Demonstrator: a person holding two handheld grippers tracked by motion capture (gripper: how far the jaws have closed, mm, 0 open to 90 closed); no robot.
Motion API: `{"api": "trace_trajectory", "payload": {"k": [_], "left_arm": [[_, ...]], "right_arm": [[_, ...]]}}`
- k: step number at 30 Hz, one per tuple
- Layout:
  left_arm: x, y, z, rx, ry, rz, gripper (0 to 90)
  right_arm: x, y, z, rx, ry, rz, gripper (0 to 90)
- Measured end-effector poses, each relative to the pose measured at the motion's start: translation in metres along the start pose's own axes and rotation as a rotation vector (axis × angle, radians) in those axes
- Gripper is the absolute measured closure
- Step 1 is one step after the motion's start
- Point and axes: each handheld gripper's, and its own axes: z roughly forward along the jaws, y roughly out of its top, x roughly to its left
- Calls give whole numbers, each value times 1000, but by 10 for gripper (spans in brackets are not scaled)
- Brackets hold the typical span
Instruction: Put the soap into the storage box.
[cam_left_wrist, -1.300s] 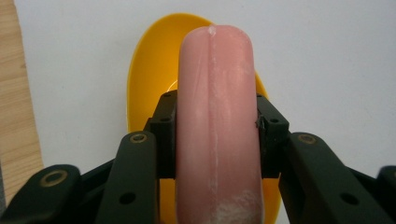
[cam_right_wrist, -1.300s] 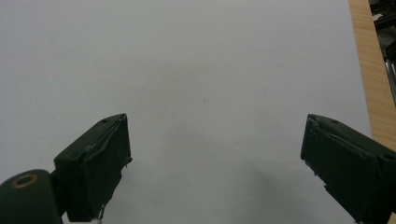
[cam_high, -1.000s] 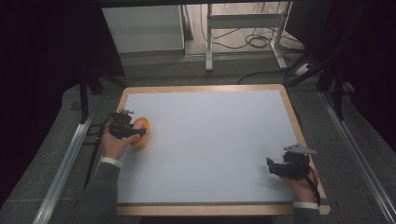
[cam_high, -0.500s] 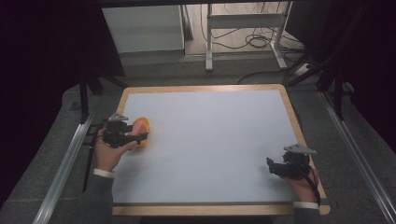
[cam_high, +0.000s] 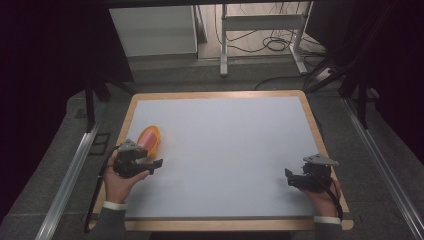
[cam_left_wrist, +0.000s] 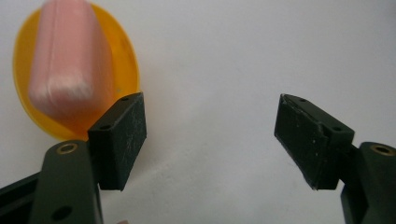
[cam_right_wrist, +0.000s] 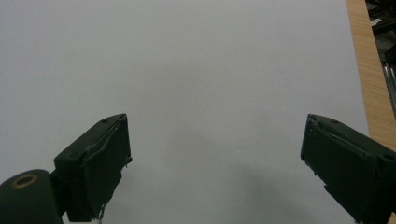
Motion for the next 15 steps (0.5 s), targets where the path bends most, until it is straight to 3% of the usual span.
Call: {"api": "trace_trajectory", "payload": {"k": [7,15], "left_arm": [[2,-18,4,11,11,-32,273],[5,-23,3,9,14,-42,277]], "right_arm": [[1,0,1,2,-1,-4,80],[3,0,3,7,4,-8,80]]}}
